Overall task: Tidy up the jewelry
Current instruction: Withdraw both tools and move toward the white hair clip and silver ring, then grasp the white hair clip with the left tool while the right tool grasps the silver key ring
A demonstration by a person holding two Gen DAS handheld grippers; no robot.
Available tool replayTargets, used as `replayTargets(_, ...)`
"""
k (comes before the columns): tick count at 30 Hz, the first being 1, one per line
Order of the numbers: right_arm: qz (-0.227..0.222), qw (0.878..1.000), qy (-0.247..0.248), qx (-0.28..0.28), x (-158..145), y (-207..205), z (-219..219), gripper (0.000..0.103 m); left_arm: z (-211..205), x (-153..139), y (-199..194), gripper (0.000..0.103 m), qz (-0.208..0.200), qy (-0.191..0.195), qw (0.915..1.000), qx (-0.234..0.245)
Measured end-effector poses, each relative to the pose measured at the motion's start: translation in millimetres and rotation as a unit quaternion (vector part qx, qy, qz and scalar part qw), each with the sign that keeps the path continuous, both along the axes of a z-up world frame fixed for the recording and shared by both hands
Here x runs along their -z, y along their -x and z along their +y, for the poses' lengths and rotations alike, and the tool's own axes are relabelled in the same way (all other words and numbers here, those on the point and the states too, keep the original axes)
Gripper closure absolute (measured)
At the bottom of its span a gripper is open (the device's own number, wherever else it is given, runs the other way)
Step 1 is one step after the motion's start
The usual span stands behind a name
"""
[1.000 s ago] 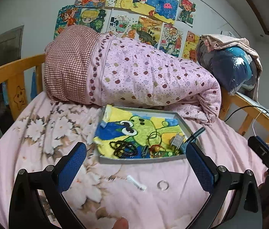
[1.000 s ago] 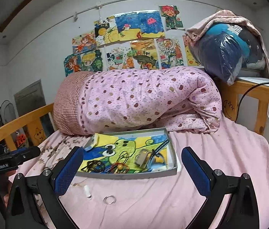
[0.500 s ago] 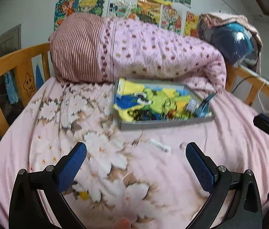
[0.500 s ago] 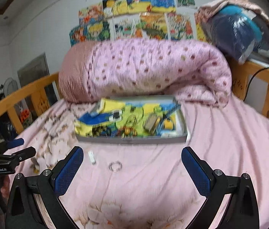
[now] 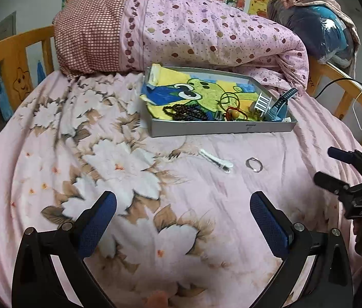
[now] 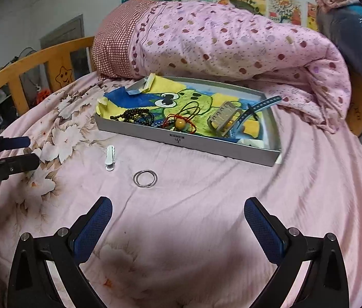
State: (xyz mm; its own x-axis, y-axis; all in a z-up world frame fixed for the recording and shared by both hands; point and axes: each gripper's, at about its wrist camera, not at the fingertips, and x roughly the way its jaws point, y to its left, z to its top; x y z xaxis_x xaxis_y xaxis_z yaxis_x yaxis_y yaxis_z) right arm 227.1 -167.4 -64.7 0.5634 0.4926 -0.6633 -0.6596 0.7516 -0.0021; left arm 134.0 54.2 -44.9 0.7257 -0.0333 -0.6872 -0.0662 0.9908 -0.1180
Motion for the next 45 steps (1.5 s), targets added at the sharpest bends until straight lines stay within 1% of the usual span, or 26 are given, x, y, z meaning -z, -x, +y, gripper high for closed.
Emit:
replayTargets(5, 0.002, 1.000, 0.000, -0.026, 9, -14, 9, 0.000, -8, 0, -16, 0.001, -0.006, 0.000, 0.9999, 0.009)
replayTargets(8, 0.004, 0.999, 0.000, -0.043, 15, -22, 16, 0.001, -13, 4, -28, 0.001, -0.003, 0.002, 0.9999, 0.016)
replayTargets(9, 0.005, 0.999, 0.001, -0.051, 18, -25, 18, 0.002, -14, 5, -32, 0.002, -0.001, 0.005, 0.9999, 0.017)
replayTargets(11, 0.007, 0.998, 0.006, -0.060, 22, -29, 22, 0.011, -14, 8, -40, 0.004, 0.001, 0.014, 0.9997, 0.020)
replayTargets(14, 0.020, 0.997, 0.003, -0.075, 28, -37, 26, 0.015, -13, 13, -52, 0.019, 0.011, 0.030, 0.9991, 0.027)
replayTargets(16, 0.029, 0.996, 0.000, -0.085, 31, -41, 29, 0.019, -13, 17, -59, 0.035, 0.019, 0.038, 0.9986, 0.033)
replayTargets(19, 0.042, 0.994, -0.003, -0.105, 35, -44, 34, 0.024, -13, 21, -68, 0.048, 0.027, 0.057, 0.9971, 0.043)
replayTargets(20, 0.050, 0.993, -0.007, -0.111, 36, -46, 36, 0.026, -13, 22, -71, 0.050, 0.028, 0.062, 0.9966, 0.047)
replayTargets(21, 0.055, 0.992, -0.007, -0.115, 37, -47, 38, 0.028, -14, 23, -74, 0.055, 0.030, 0.066, 0.9961, 0.051)
replayTargets(22, 0.060, 0.991, -0.004, -0.119, 39, -49, 40, 0.031, -14, 23, -77, 0.061, 0.031, 0.070, 0.9955, 0.056)
replayTargets(24, 0.067, 0.990, -0.001, -0.127, 42, -51, 43, 0.036, -17, 26, -83, 0.067, 0.038, 0.074, 0.9945, 0.064)
replayTargets(25, 0.068, 0.989, 0.000, -0.131, 43, -51, 46, 0.038, -19, 27, -86, 0.069, 0.041, 0.075, 0.9940, 0.067)
replayTargets(29, 0.071, 0.987, 0.011, -0.142, 47, -51, 53, 0.046, -23, 34, -96, 0.069, 0.060, 0.074, 0.9928, 0.074)
replayTargets(32, 0.072, 0.987, 0.017, -0.143, 48, -53, 55, 0.050, -24, 41, -102, 0.069, 0.076, 0.070, 0.9920, 0.072)
replayTargets(35, 0.073, 0.987, 0.022, -0.140, 50, -56, 57, 0.054, -22, 47, -106, 0.075, 0.087, 0.064, 0.9920, 0.065)
replayTargets(40, 0.069, 0.987, 0.029, -0.142, 52, -57, 63, 0.055, -24, 50, -111, 0.077, 0.090, 0.048, 0.9928, 0.063)
replayTargets(41, 0.068, 0.987, 0.031, -0.144, 52, -56, 64, 0.058, -24, 51, -112, 0.078, 0.090, 0.047, 0.9931, 0.060)
replayTargets(43, 0.065, 0.986, 0.034, -0.148, 52, -55, 66, 0.063, -25, 52, -112, 0.084, 0.090, 0.038, 0.9938, 0.053)
replayTargets(45, 0.063, 0.985, 0.035, -0.156, 52, -52, 67, 0.070, -24, 52, -112, 0.086, 0.091, 0.040, 0.9939, 0.049)
